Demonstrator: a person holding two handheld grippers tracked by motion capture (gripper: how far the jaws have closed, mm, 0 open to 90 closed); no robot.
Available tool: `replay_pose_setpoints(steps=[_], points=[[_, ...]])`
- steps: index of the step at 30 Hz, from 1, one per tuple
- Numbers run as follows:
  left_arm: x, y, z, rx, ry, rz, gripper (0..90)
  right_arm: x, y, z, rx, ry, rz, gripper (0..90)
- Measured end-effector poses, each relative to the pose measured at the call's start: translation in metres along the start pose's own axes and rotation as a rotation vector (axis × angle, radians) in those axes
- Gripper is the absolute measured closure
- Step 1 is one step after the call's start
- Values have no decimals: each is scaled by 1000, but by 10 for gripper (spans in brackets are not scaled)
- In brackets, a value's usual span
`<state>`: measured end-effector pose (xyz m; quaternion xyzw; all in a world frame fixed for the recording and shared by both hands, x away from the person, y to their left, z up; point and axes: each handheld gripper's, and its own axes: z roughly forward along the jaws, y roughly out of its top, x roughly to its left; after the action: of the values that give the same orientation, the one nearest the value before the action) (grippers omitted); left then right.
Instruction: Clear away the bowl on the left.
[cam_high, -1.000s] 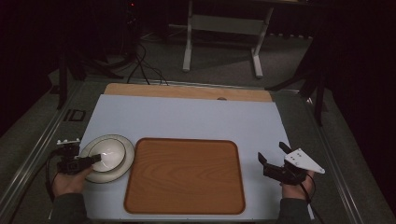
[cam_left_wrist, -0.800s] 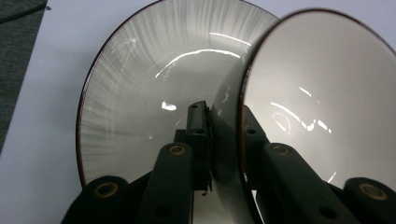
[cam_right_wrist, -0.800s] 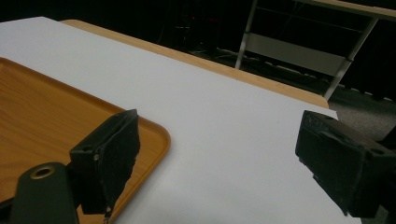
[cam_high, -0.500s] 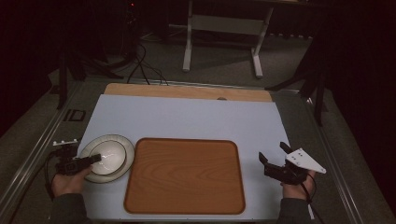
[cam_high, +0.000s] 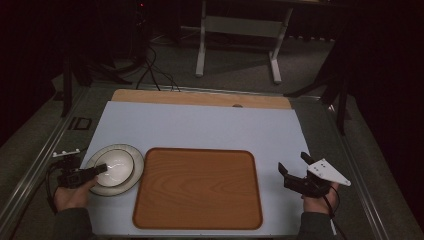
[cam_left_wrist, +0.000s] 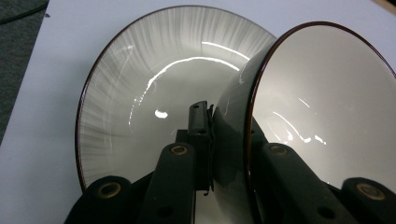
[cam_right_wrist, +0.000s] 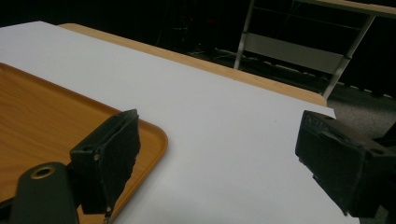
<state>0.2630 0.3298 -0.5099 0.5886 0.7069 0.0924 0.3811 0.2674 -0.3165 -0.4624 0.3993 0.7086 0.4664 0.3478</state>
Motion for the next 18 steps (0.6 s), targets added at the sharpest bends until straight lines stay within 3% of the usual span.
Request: replay_pose_setpoints(steps=[18], points=[[-1,2,-11,-82,-39,-26,821,-1,0,0,0,0,7,135]])
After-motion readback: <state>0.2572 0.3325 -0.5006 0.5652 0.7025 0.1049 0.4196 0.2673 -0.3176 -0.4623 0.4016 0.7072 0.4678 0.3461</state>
